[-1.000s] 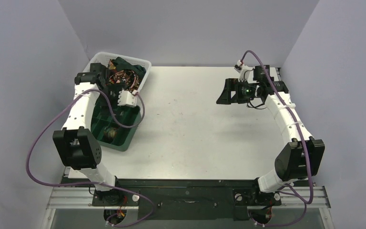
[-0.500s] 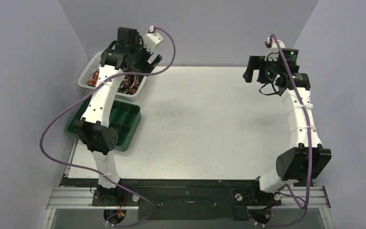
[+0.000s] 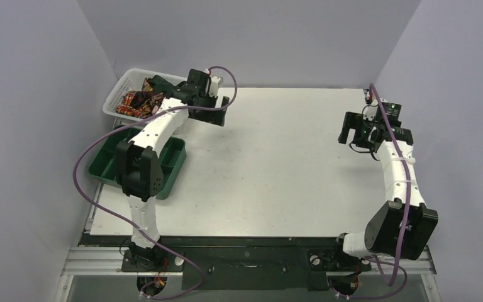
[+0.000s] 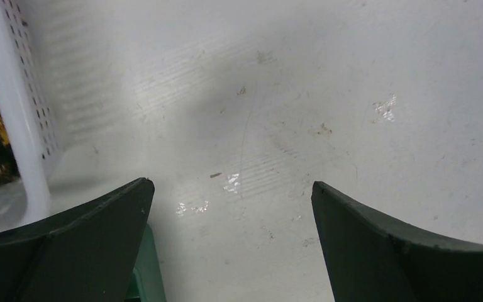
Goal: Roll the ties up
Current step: Reset both arms
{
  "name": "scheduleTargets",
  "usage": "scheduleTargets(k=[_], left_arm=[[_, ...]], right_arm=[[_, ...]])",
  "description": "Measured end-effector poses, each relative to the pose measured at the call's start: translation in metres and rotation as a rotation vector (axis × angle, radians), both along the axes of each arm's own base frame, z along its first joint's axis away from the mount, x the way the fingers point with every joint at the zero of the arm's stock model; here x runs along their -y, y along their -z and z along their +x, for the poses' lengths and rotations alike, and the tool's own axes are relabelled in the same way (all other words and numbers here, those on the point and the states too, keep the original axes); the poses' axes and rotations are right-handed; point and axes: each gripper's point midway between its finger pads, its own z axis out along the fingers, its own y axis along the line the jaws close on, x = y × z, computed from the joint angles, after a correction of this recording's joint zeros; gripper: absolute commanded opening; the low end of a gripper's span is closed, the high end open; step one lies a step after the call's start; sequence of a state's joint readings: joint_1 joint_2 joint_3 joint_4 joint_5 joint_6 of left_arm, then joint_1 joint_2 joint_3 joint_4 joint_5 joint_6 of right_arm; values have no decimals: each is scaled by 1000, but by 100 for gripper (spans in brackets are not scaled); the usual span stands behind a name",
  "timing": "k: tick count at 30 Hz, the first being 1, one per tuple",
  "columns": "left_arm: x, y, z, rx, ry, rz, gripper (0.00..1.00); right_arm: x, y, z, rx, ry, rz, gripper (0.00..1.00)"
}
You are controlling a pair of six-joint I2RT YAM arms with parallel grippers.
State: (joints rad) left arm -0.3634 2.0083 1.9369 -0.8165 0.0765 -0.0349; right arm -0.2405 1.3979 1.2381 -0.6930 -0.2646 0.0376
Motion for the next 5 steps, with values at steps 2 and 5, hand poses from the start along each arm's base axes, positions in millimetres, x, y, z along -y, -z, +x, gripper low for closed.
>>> scheduleTargets(k=[2,5], left_arm=[[-6,23,-9,-58,-38,11,97],[-7,26,-9,-60,-51,17,97]], right_arm=[[-1,-5,-6,17,2,-10,93],[0,-17,-8,57,4,-29,92]])
